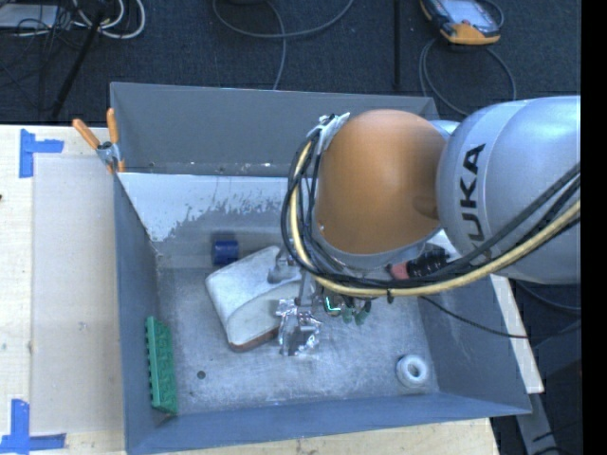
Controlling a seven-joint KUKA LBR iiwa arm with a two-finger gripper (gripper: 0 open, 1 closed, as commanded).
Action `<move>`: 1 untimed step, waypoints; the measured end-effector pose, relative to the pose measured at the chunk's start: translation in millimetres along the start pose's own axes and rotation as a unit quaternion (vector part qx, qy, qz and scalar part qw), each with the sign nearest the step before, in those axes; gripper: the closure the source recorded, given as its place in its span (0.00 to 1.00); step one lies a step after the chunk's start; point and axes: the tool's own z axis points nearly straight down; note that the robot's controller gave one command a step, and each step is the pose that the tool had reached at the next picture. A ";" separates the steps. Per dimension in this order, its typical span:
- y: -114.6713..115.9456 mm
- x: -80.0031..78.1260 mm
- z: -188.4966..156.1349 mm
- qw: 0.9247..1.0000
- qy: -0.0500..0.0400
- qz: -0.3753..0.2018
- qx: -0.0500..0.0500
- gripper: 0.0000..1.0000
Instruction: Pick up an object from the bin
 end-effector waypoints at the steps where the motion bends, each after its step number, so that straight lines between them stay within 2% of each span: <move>1: -63.1 -14.5 119.3 0.999 0.001 0.048 0.001 0.00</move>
Offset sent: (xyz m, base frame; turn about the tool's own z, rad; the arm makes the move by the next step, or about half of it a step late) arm 0.0153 -0.0609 -0.1140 0.0907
